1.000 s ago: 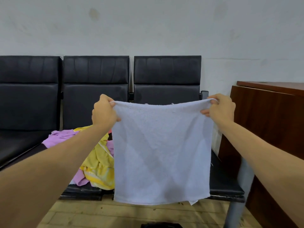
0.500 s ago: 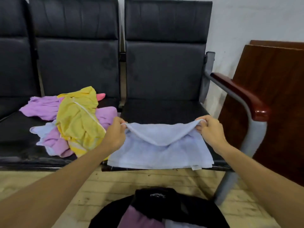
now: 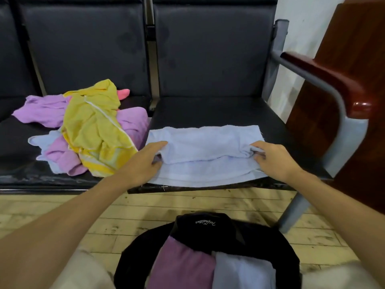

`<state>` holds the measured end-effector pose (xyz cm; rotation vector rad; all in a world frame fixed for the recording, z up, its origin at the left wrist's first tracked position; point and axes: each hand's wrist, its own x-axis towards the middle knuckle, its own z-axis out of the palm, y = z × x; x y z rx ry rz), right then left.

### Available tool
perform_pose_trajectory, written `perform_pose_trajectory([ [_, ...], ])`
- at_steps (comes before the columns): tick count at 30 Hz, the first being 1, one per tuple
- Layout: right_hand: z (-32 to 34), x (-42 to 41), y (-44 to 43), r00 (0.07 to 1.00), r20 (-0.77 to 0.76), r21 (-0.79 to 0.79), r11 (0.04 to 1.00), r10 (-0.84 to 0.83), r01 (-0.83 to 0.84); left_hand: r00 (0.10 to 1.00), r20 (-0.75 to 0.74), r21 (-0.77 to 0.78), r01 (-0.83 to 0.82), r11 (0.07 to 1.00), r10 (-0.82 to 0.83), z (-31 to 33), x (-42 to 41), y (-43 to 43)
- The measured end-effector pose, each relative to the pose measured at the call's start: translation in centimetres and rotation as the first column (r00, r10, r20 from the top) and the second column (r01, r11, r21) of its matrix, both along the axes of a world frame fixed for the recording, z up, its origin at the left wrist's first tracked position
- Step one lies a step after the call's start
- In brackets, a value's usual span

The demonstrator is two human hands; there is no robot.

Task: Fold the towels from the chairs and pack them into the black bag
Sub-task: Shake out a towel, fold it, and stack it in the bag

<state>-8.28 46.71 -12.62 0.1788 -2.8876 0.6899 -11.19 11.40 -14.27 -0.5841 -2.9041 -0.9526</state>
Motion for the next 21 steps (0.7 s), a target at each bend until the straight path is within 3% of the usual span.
perform_pose_trajectory([
  [6, -0.2, -1.4, -0.4, 0.985, -0.088, -0.020, 0.989, -0.145, 0.144, 0.957, -0.225, 0.003, -0.185, 0.983, 0.181, 0.7, -0.4, 1.7],
  [12, 2.1, 0.1, 0.1, 0.897, -0.305, -0.247, 0.937, -0.319, 0.249, 0.873, -0.379, 0.190, -0.252, 0.949, 0.307, 3.3, 0.9, 0.4],
  [15, 2.8, 1.0, 0.4, 0.902, -0.298, -0.242, 0.939, -0.311, 0.243, 0.890, -0.360, 0.163, -0.237, 0.958, 0.281, 3.8, 2.0, -0.5],
  [21, 3.0, 2.8, 1.4, 0.968, -0.142, -0.120, 0.974, -0.206, 0.190, 0.950, -0.222, 0.039, -0.215, 0.976, 0.219, 4.1, 3.8, -1.2],
])
